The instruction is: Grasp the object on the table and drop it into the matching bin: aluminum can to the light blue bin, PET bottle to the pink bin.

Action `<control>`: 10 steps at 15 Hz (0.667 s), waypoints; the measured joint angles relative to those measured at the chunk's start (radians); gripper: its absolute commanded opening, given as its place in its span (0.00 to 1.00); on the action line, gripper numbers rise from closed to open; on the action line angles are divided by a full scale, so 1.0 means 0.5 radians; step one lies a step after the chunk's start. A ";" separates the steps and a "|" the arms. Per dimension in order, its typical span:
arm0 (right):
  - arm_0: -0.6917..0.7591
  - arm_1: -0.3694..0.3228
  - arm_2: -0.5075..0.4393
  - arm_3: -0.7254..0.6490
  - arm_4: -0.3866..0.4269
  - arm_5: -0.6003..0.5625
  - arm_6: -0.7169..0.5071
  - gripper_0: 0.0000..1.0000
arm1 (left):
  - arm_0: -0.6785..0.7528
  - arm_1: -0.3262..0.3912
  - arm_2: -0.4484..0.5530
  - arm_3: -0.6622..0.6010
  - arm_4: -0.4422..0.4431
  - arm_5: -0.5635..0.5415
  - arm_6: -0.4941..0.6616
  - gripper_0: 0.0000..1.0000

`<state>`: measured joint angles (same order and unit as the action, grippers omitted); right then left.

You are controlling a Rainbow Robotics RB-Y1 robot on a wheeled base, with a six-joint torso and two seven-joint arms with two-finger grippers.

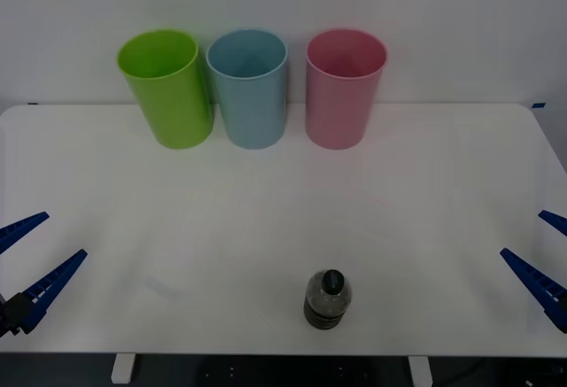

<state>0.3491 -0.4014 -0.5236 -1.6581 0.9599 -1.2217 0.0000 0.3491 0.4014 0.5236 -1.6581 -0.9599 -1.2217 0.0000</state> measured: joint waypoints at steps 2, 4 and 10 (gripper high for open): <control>0.000 0.000 0.000 0.000 0.000 0.000 0.000 1.00 | 0.000 0.000 0.000 0.000 0.000 0.000 0.000 1.00; 0.015 0.053 -0.002 0.016 -0.001 -0.001 0.000 1.00 | 0.000 0.000 0.000 0.000 0.000 0.000 0.000 1.00; 0.038 0.028 0.059 -0.020 -0.004 0.016 0.004 1.00 | 0.000 0.000 0.000 0.000 0.000 0.000 0.000 1.00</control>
<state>0.3681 -0.3873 -0.4941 -1.6680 0.9577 -1.2139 0.0022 0.3491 0.4014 0.5236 -1.6580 -0.9599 -1.2217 0.0000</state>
